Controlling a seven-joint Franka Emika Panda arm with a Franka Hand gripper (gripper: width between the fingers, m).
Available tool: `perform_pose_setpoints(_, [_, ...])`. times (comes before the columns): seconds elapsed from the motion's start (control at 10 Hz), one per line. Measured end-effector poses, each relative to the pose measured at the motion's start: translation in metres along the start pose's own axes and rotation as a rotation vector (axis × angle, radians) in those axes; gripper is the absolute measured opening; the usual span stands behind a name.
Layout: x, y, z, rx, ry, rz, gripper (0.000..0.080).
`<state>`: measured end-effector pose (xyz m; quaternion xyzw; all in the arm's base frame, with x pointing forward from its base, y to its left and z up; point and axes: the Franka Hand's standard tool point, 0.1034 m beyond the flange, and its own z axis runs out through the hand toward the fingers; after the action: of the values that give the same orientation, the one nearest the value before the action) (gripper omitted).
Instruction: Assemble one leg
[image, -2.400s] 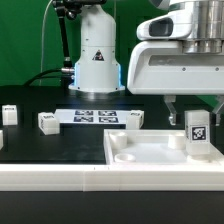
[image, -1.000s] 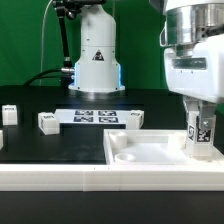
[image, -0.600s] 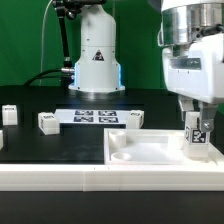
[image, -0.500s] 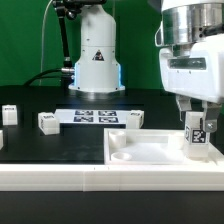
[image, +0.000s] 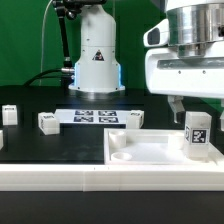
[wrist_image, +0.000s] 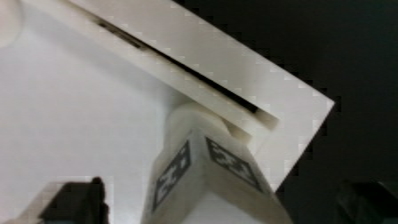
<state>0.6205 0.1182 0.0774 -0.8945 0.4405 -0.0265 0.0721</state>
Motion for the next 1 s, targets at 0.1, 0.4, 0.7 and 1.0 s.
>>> perform_pose_setpoints(0.1, [0.001,0.000,0.002,-0.001,0.000,-0.106,0.0649])
perform_pose_setpoints(0.4, [-0.001,-0.003,0.001,-0.021,0.010,-0.350,0.0649])
perform_pose_setpoints(0.7, [0.010,0.002,0.000,-0.024,0.016,-0.603,0.0649])
perform_pose_setpoints(1.0, [0.011,0.003,0.000,-0.033,0.018,-0.704,0.0639])
